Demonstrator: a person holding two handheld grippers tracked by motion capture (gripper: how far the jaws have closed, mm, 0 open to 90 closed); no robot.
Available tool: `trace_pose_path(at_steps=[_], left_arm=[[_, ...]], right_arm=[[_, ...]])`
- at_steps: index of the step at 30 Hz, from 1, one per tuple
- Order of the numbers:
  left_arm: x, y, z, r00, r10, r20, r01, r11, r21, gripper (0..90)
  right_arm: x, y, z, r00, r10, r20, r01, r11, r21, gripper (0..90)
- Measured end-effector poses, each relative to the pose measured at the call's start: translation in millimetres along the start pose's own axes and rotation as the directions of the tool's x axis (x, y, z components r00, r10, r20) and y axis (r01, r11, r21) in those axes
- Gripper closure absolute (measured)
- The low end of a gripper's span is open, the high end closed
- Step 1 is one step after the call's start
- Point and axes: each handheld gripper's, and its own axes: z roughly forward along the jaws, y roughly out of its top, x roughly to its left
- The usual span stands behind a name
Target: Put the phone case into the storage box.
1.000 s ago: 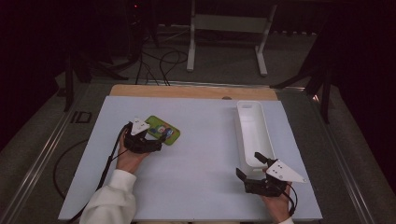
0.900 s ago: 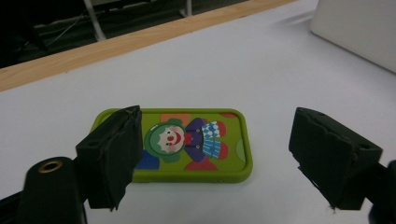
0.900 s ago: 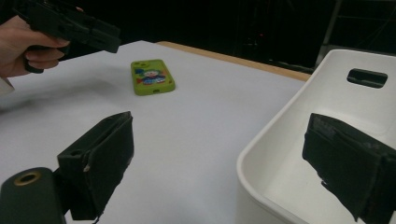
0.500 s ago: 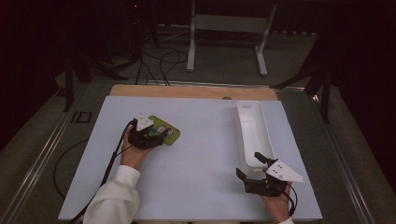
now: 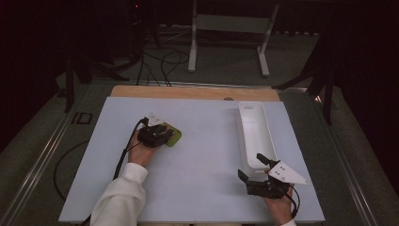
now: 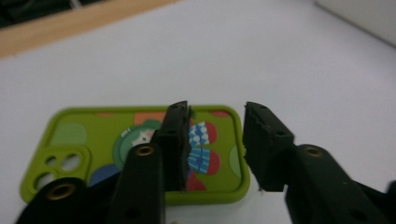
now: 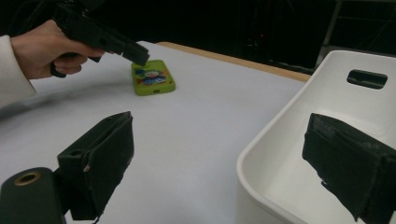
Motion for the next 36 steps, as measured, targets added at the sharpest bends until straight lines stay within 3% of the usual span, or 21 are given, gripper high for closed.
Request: trace_pose_path(at_steps=[7, 22, 36], left_arm=[[2.1, -4.0, 9.5, 0.9994, -0.029, 0.019, 0.028, 0.9965, 0.079, 89.4], [-3.9, -9.0, 19.9, 0.9989, -0.035, 0.032, 0.029, 0.9889, 0.145, 90.0], [-6.7, -7.9, 13.5, 0.9988, -0.032, 0.037, 0.024, 0.9785, 0.205, 90.0]], right_arm=[[-0.2, -0.1, 0.5, 1.0000, -0.006, 0.000, 0.006, 1.000, 0.000, 8.9], [-0.2, -0.2, 0.4, 1.0000, -0.006, 0.002, 0.006, 1.000, 0.002, 8.9], [0.2, -0.4, 0.5, 1.0000, -0.007, 0.003, 0.007, 1.000, 0.003, 9.0]])
